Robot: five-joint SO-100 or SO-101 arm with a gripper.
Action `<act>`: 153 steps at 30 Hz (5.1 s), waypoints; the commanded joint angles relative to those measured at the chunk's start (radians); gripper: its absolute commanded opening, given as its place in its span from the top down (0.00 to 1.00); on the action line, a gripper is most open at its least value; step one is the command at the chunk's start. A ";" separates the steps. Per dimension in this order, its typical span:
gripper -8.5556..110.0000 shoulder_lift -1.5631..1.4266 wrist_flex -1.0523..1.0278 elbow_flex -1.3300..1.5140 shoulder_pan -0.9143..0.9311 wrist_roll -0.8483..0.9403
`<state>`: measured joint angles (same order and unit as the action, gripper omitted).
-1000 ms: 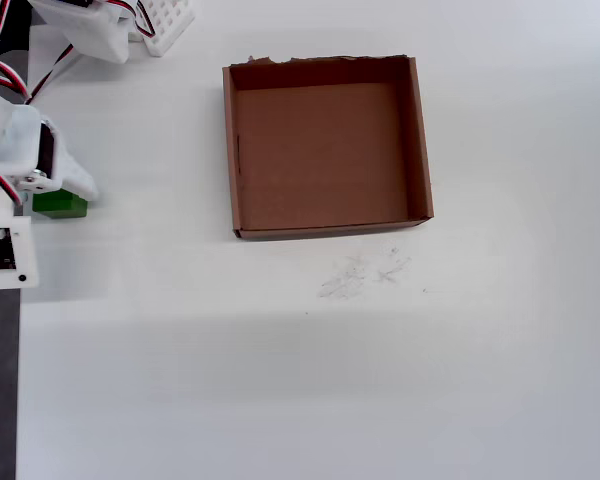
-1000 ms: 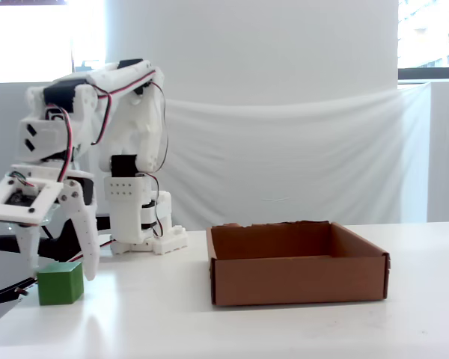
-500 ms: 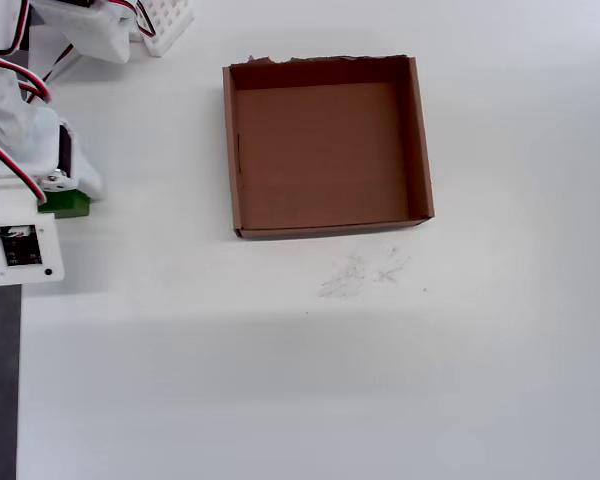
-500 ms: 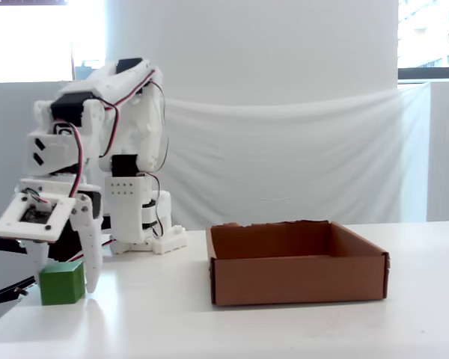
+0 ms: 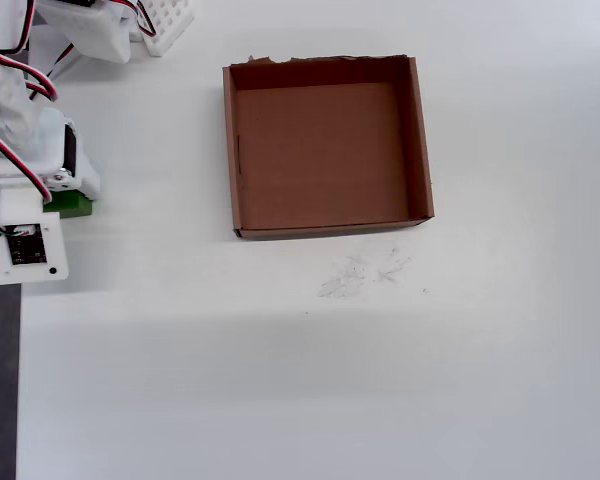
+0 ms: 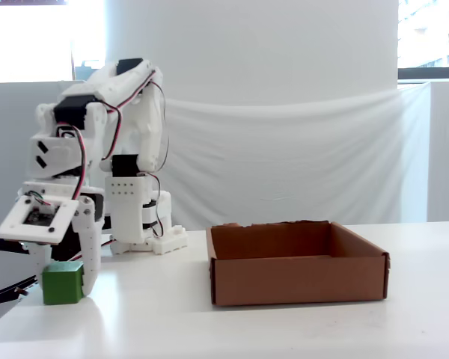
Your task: Grasp a green cube and put it in a box.
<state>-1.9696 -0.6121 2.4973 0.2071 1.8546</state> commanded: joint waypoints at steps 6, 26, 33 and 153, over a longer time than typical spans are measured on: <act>0.80 -0.035 -0.018 -0.025 -0.006 -0.018; 0.80 -0.075 -0.348 -0.290 -0.186 -0.236; 0.80 -0.054 -0.500 -0.425 -0.313 -0.330; 0.78 -1.212 -0.629 0.474 -0.462 -0.575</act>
<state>-3.1753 -1.2303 2.9759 -0.2577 1.2717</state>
